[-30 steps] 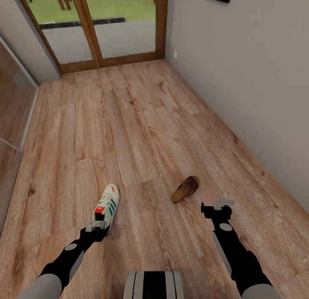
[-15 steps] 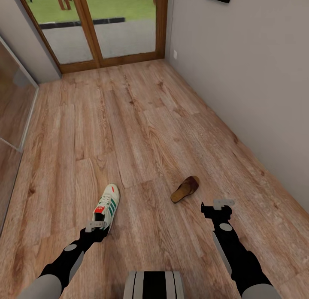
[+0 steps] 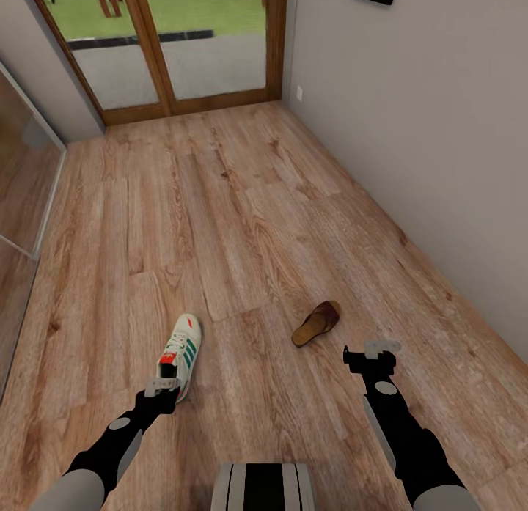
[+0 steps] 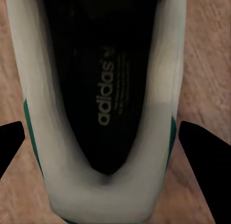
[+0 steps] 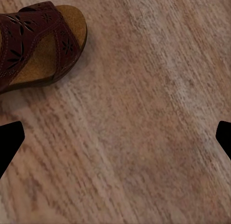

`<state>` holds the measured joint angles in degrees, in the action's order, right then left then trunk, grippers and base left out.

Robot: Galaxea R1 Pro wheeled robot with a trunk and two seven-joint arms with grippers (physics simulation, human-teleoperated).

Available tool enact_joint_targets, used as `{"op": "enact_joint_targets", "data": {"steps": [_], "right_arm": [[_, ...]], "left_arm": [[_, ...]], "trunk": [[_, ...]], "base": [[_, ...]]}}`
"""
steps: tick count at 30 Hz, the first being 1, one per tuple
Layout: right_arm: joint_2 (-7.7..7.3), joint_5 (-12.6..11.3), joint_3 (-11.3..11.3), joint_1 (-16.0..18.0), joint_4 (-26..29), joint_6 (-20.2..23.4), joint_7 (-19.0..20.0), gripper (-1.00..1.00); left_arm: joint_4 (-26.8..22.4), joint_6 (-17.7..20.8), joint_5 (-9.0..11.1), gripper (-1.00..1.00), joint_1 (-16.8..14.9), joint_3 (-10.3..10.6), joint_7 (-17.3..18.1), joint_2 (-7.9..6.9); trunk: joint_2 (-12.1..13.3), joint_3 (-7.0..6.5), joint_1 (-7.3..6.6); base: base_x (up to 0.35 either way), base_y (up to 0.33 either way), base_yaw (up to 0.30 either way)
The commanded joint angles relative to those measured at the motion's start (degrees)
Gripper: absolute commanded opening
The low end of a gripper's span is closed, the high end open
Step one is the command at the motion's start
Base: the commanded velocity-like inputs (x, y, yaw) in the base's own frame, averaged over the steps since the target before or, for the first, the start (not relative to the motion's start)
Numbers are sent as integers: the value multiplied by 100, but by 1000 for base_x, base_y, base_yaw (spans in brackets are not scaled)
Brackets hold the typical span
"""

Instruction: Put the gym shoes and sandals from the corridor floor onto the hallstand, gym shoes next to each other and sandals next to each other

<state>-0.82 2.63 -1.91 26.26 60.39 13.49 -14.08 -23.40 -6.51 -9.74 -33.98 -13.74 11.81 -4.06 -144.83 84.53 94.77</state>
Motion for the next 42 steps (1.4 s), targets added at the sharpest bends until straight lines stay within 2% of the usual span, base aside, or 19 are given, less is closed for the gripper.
{"op": "enact_joint_targets", "data": {"steps": [1, 10, 25, 42], "right_arm": [[-6, 27, -20, 2, 8, 49, -33, 100], [-6, 29, -20, 2, 6, 48, -33, 100], [-5, 27, -20, 2, -10, 51, -33, 100], [-6, 53, -29, -1, -53, 47, -25, 100]], "left_arm": [[3, -27, -58, -100, -4, -54, 39, 3], [11, -435, -29, -100, -4, -73, 32, -6], [3, -472, -29, -100, -4, -76, 40, -7], [3, -459, -19, -100, -4, -76, 36, -3]], "trunk": [[-1, 3, -1], [-1, 3, -1], [-1, 3, -1], [21, -373, -45]], "base": [[0, 0, 0], [0, 0, 0], [0, 0, 0], [0, 0, 0]]}}
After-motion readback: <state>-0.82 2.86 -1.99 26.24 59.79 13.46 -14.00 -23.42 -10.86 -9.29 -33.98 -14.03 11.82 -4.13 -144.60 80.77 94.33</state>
